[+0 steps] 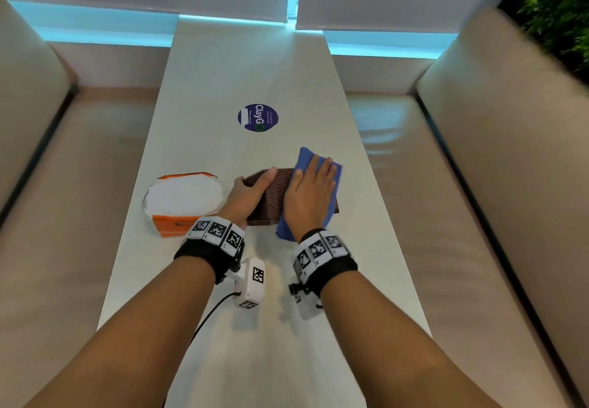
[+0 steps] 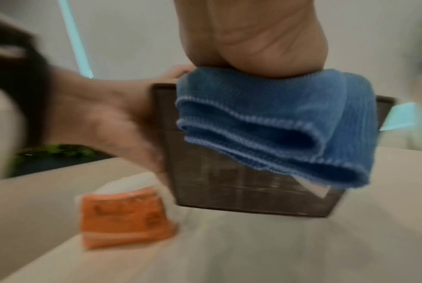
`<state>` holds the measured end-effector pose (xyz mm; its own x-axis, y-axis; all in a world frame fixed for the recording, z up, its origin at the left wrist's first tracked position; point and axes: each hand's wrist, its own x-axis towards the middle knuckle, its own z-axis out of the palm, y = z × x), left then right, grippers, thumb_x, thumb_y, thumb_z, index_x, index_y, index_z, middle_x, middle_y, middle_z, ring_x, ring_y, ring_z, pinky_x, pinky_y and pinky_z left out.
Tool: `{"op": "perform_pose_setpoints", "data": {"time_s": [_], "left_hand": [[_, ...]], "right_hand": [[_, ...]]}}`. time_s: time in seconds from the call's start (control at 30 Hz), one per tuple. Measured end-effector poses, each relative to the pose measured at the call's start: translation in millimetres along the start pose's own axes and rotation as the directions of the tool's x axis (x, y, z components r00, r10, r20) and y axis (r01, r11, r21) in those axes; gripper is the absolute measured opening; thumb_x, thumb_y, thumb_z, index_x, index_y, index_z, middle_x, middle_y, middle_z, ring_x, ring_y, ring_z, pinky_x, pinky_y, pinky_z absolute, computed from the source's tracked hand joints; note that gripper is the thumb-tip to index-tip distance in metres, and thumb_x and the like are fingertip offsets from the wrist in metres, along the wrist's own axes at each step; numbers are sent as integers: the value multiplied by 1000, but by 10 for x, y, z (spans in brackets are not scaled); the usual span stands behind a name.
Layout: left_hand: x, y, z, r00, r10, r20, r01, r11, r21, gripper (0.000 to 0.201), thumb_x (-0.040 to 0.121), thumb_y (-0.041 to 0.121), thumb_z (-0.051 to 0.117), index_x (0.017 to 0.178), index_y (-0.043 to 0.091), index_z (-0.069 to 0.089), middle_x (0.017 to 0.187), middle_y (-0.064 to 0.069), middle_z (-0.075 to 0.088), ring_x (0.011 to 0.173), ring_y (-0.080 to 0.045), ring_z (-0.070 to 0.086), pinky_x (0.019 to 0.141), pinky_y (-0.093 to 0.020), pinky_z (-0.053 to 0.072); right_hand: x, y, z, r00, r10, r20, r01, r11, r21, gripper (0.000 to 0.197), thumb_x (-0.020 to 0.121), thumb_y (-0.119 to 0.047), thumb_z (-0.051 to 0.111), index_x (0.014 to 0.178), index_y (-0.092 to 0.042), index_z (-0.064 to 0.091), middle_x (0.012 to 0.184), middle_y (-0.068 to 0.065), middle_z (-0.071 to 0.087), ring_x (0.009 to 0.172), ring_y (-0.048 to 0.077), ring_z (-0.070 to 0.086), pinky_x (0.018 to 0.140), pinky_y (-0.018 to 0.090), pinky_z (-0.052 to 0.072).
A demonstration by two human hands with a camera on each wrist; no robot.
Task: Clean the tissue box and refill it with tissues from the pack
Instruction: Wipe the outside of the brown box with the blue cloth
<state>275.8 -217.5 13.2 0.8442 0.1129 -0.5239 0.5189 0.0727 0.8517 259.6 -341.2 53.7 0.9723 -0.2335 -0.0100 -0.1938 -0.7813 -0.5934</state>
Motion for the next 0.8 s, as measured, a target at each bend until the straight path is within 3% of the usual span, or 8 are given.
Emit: {"op": "perform_pose_setpoints", "data": {"time_s": [0.1,0.2,0.33,0.4,0.53,0.67,0.73,0.8], "left_hand": [[10,5,33,1000,-1,-21,1,1000,6,125,37,85,73,135,13,44,121,-9,66,104,-23,67,97,-43,52],[-116,68,38,998,-23,-52,23,1000,-7,136,27,87,71,137,12,43,120,-9,65,104,-25,66,95,-43,53],[-263,152,69,998,-56,-42,55,998,-27,127,37,80,70,140,13,39,128,-9,59,109,-26,61,84,-37,53],[-270,174,86,996,-63,-59,63,998,-13,127,37,79,68,141,13,38,129,-9,57,111,-27,60,86,-38,52],[-226,166,134,992,-64,-113,57,997,-60,128,36,77,74,137,5,42,124,-13,63,106,-28,64,92,-41,54],[-254,197,153,996,-76,-44,74,996,-49,93,53,66,73,121,4,60,108,-12,71,96,-25,69,82,-34,57],[-254,210,114,996,-87,-28,86,996,-34,86,57,65,73,117,5,63,107,-13,72,95,-26,69,86,-37,56],[-249,200,81,994,-107,-11,107,994,-21,87,60,66,73,120,4,60,113,-13,69,96,-26,68,82,-37,56]], "right_hand": [[-238,-204,53,997,-45,67,43,998,35,55,103,-25,21,151,-7,1,160,13,-5,149,25,-6,122,40,0],[-160,-175,14,994,-46,98,47,999,-7,54,103,-26,19,152,-9,3,161,11,-2,149,25,-4,122,43,4],[140,20,-101,983,171,70,-171,985,-4,54,103,-29,19,151,-7,7,160,13,5,148,28,0,121,45,9],[172,14,-122,971,225,77,-226,974,1,55,103,-29,18,151,-6,5,161,12,3,148,28,-2,121,45,7],[-105,-216,-59,990,97,107,-96,995,-11,55,103,-28,17,151,-5,3,161,10,1,149,24,-3,122,41,2],[-343,-244,-1,990,-45,130,45,999,0,57,103,-30,19,151,-6,1,161,8,-2,149,20,-7,121,38,-4],[-255,-165,-20,988,-53,144,51,998,23,56,103,-31,18,151,-7,2,161,8,0,149,21,-5,122,39,-2],[-88,-5,-61,991,-12,132,12,1000,-4,56,103,-31,18,151,-7,5,161,9,3,149,23,-1,122,41,3]]}}
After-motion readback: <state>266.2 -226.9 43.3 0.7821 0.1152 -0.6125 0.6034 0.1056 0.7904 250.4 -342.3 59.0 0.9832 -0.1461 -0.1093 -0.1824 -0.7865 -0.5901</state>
